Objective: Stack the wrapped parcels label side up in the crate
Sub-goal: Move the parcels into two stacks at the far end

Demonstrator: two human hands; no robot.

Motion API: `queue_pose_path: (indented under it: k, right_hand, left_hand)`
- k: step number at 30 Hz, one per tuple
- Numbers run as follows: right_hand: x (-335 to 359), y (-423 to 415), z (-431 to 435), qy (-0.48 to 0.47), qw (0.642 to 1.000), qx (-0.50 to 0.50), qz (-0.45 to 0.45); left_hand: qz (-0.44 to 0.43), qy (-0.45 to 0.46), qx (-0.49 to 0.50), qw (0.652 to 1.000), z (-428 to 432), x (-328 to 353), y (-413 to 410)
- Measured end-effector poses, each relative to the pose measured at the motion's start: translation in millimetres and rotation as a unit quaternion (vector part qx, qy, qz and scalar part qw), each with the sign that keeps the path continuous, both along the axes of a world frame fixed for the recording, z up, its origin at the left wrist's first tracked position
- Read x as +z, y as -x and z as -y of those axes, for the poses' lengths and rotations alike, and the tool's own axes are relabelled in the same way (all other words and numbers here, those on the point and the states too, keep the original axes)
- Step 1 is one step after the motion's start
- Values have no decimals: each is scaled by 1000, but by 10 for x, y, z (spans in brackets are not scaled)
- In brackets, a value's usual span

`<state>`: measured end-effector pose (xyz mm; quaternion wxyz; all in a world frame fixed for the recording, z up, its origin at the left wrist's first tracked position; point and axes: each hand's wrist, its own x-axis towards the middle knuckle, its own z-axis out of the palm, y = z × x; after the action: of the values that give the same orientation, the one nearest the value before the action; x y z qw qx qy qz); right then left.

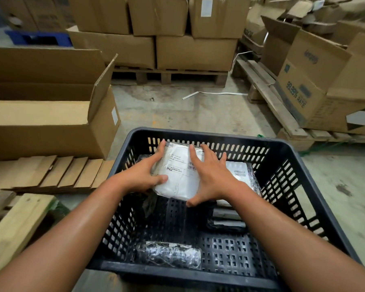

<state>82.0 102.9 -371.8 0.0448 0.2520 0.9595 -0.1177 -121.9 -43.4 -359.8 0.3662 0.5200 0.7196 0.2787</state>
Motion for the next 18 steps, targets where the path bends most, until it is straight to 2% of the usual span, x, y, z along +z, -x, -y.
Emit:
queue_pose_path:
  k: [2, 4, 8, 10, 11, 14, 18]
  right_hand:
    - [-39, 8, -5, -13, 1000, 4, 13]
    - [-62, 5, -36, -17, 999, 13, 37]
    - [-95, 53, -39, -54, 994, 54, 78]
    - [-162, 132, 52, -91, 986, 83, 113]
    - [-212, 172, 103, -109, 980, 93, 135]
    - [-353, 241, 213, -145, 963, 95, 208]
    - [-436, 282, 331, -168, 923, 107, 329]
  left_hand:
    - [-43, 19, -7, 999, -5, 9, -36]
    - [-145, 33, -28, 989, 4, 7, -87]
    - [-346, 83, -103, 929, -1, -54, -248]
    - [-405, 76, -127, 902, -46, -153, -353]
    - [-393, 78, -135, 906, -69, -230, -403]
    - [-270, 130, -111, 948, -113, -491, -505]
    - [-246, 186, -103, 946, -88, -749, -505]
